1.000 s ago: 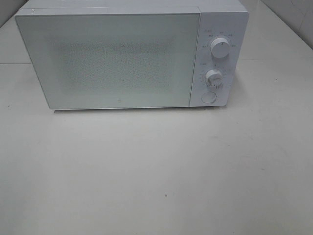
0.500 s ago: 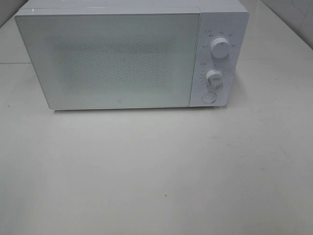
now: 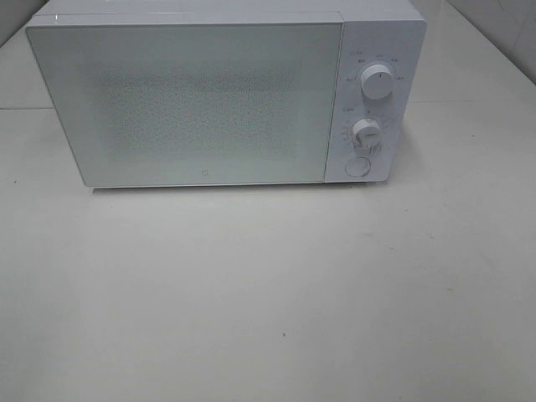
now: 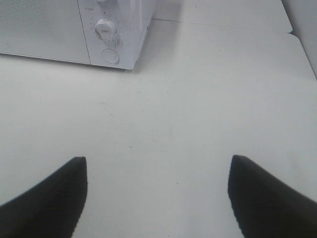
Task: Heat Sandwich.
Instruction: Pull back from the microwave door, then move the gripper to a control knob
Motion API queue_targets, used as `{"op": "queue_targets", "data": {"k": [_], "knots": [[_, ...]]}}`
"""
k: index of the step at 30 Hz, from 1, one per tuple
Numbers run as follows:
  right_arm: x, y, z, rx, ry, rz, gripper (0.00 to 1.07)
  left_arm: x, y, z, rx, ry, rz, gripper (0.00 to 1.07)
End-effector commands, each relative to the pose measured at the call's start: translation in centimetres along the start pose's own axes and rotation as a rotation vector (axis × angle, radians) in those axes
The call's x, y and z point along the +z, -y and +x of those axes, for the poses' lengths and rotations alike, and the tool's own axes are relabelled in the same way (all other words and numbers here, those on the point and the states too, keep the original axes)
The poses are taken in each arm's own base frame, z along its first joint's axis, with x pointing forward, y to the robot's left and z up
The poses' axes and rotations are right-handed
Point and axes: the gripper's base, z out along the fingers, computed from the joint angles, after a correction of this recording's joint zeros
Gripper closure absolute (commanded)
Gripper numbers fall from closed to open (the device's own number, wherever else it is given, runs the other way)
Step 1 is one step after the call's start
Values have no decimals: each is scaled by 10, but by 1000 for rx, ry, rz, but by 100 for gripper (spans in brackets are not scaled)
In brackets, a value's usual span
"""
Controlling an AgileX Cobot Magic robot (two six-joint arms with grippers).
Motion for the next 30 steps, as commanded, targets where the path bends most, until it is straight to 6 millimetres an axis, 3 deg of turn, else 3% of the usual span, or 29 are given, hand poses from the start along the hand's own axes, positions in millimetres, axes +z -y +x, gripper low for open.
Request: {"op": "queue_targets", "data": {"k": [1,12,30], "knots": [[-3,1,2,-2,37,6,32,-1,0,1,-7,25,0,7],[-5,0,-18,20,108,-2,32,-1,0,1,-7,25,0,7],[46,-12,-64,-23,96,-35,32,-1,0,1,-7,25,0,7]]}}
